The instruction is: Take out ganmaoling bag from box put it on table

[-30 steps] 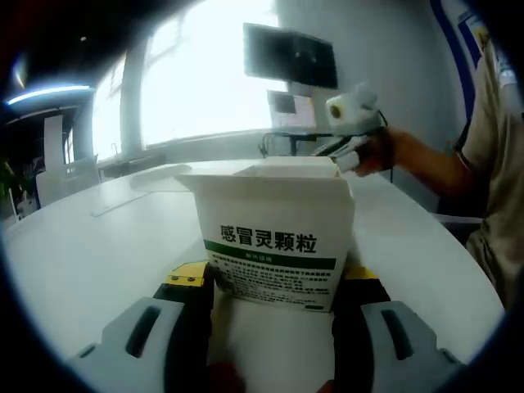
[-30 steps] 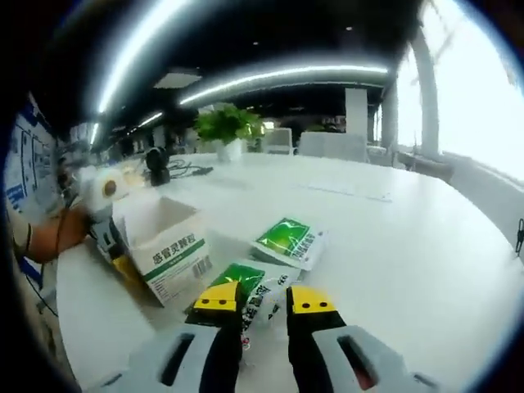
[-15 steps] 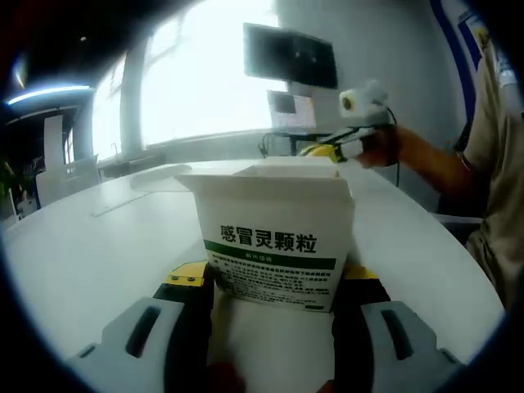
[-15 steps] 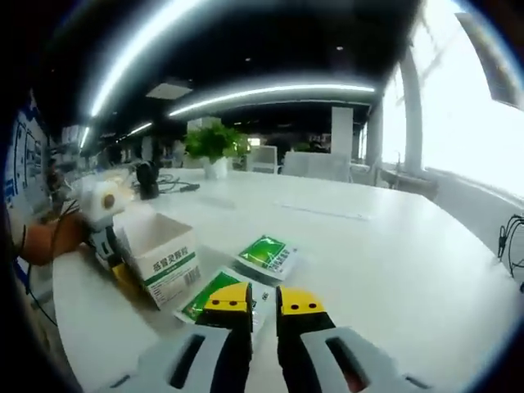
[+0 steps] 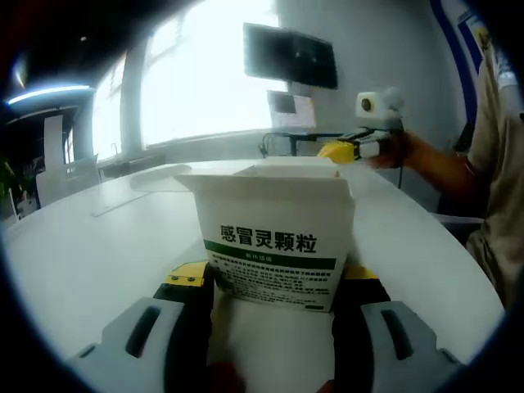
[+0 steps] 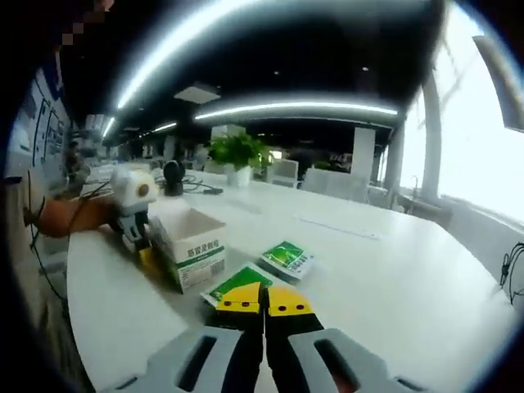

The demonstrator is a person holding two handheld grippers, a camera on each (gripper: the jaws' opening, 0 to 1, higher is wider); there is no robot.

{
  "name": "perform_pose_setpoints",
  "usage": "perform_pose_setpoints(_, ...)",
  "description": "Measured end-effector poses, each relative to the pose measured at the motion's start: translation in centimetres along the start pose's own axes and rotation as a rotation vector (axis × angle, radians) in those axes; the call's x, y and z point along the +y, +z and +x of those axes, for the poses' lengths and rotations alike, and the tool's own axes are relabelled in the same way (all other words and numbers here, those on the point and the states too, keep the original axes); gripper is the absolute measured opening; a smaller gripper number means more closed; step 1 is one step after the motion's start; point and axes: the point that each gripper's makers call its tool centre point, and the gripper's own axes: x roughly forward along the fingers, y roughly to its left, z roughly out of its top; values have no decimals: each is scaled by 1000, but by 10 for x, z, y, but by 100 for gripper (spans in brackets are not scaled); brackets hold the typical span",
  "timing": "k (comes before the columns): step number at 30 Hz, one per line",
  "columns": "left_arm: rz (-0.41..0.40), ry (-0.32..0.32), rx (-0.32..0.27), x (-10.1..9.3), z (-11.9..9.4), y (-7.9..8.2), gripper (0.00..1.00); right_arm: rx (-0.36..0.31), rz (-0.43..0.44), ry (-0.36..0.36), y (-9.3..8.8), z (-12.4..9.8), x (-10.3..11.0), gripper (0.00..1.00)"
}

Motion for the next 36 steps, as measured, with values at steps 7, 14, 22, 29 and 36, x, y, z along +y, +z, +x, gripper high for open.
perform_pose_setpoints(7,0,0,0,0,0,0,49,-2,-5,9,-7,-3,6,0)
perform_pose_setpoints(14,0,0,0,0,0,0,49,-10,-3,14,-15,-9,7,0)
perform_pose_setpoints(22,0,0,0,0,0,0,49,-20,1,28,-25,-13,10,0)
perform_pose_setpoints(29,0,1,0,0,0,0,49,-36,35,28,-33,-15,10,0)
perform_pose_setpoints(36,0,0,-1,0,0,0,49,-48,50,43,-37,-16,15,0)
